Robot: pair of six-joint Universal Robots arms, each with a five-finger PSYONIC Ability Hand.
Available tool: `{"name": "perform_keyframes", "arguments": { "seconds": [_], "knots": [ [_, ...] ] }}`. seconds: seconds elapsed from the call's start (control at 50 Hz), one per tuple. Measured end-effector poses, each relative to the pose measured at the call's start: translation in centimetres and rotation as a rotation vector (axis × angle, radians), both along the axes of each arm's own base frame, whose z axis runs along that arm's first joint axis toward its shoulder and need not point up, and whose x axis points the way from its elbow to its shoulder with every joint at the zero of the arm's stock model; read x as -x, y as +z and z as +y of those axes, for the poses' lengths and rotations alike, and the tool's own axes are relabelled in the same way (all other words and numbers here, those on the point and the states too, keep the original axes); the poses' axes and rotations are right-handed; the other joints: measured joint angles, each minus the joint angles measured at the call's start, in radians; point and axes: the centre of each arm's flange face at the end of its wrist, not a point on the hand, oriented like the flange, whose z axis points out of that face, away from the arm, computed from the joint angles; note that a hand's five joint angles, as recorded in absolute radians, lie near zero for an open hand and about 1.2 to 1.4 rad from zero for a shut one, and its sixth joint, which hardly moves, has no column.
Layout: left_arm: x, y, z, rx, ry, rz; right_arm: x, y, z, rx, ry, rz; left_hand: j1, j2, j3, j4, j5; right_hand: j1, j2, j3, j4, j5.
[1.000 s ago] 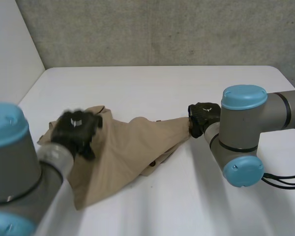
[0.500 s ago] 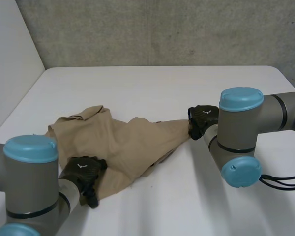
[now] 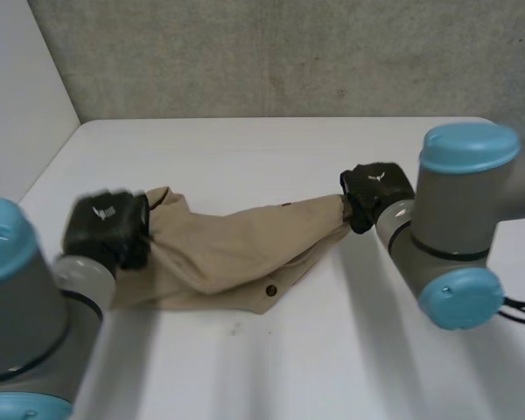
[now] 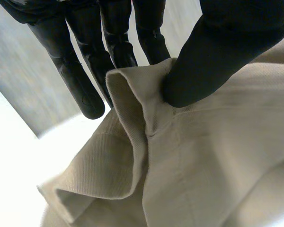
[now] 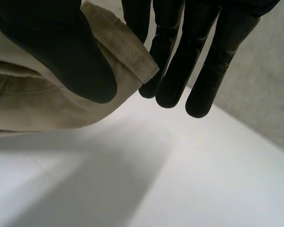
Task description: Fold the shorts.
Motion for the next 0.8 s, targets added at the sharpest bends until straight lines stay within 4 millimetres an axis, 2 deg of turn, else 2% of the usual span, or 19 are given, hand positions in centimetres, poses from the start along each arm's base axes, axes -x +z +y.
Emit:
{"name": "perform_keyframes", "arguments": {
  "seconds": [0.02,0.14,0.16,0.22,0.24,0.26,0.28,0.3,0.34,0.42,0.46,0.54,0.58,0.64,0.66,0.68,0.74,0.76,0.8],
  "knots": [
    [-0.1,0.8,0.0,0.021,-0.001,0.010,0.1,0.3,0.1,0.009,0.007,0.014,0.000,0.000,0.000,0.000,0.000,0.000,0.000,0.000,0.000,0.000],
    [-0.8,9.3,0.9,0.250,-0.036,0.088,1.1,6.8,2.5,0.182,0.088,0.129,0.000,0.001,0.013,0.001,0.000,0.000,0.000,0.000,0.000,0.000],
    [-0.8,9.7,1.0,0.261,-0.038,0.091,1.2,7.2,2.6,0.191,0.090,0.129,0.000,0.001,0.014,0.001,0.000,0.000,0.000,0.000,0.000,0.000],
    [-1.6,14.7,2.2,0.391,-0.062,0.128,2.1,12.2,4.5,0.307,0.099,0.108,0.000,0.001,0.015,0.004,0.000,0.000,0.000,0.000,0.000,0.000],
    [-1.6,14.7,2.2,0.391,-0.062,0.128,2.1,12.2,4.5,0.307,0.099,0.108,0.000,0.001,0.015,0.004,0.000,0.000,0.000,0.000,0.000,0.000],
    [-2.1,17.3,3.0,0.460,-0.068,0.151,2.7,14.7,5.6,0.364,0.096,0.085,0.000,0.001,0.015,0.004,0.000,0.000,0.000,0.000,0.000,0.000],
    [-2.4,18.9,3.6,0.505,-0.069,0.166,3.0,16.1,6.2,0.396,0.093,0.070,0.000,0.001,0.015,0.004,0.000,0.000,0.000,0.000,0.000,0.000],
    [-2.7,20.2,4.1,0.544,-0.069,0.180,3.8,18.8,7.5,0.459,0.086,0.038,0.000,0.001,0.015,0.004,0.000,0.000,0.003,0.007,0.005,0.000],
    [-3.2,22.8,5.0,0.620,-0.066,0.207,4.6,21.5,9.0,0.523,0.077,0.004,0.000,0.002,0.015,0.004,-0.001,0.000,0.003,0.007,0.005,0.000],
    [-4.2,26.7,6.5,0.741,-0.055,0.253,5.7,24.4,10.7,0.594,0.064,-0.033,0.000,0.002,0.015,0.004,-0.001,0.000,0.003,0.007,0.005,0.000],
    [-4.4,27.8,6.8,0.775,-0.049,0.265,6.1,25.1,11.0,0.605,0.054,-0.034,0.000,0.002,0.015,0.004,0.000,0.000,0.003,0.007,0.005,0.000],
    [-4.3,28.1,5.9,0.777,-0.039,0.261,6.3,24.6,10.2,0.576,0.036,-0.007,0.000,0.002,0.015,0.004,0.000,0.000,0.003,0.007,0.005,0.000],
    [-4.0,27.4,4.7,0.749,-0.031,0.247,6.4,23.5,9.0,0.534,0.024,0.023,0.000,0.002,0.015,0.004,0.000,0.000,0.003,0.007,0.005,0.000],
    [-2.8,24.5,0.9,0.644,-0.024,0.201,5.9,20.6,6.3,0.438,0.021,0.074,0.000,0.002,0.015,0.004,0.000,0.000,0.003,0.007,0.005,0.000],
    [-2.8,24.5,0.9,0.644,-0.024,0.201,5.9,20.6,6.3,0.438,0.021,0.074,0.000,0.002,0.015,0.004,0.000,0.000,0.003,0.007,0.005,0.000],
    [-2.0,22.5,-1.2,0.577,-0.024,0.173,5.4,19.0,5.1,0.390,0.027,0.092,0.000,0.002,0.015,0.004,0.000,0.000,0.003,0.007,0.005,0.000],
    [-0.7,18.5,-4.9,0.465,-0.029,0.125,4.5,16.2,3.0,0.319,0.037,0.110,0.000,0.002,0.015,0.004,0.000,0.000,0.003,0.007,0.005,0.000],
    [-0.5,17.9,-5.4,0.450,-0.030,0.120,4.4,16.0,2.8,0.313,0.038,0.110,0.000,0.002,0.015,0.004,0.000,0.000,0.003,0.007,0.005,0.000],
    [0.6,14.6,-8.2,0.376,-0.035,0.089,3.5,13.7,1.0,0.276,0.041,0.106,0.000,0.002,0.015,0.004,0.000,0.000,0.003,0.007,0.005,0.000]
  ]
}}
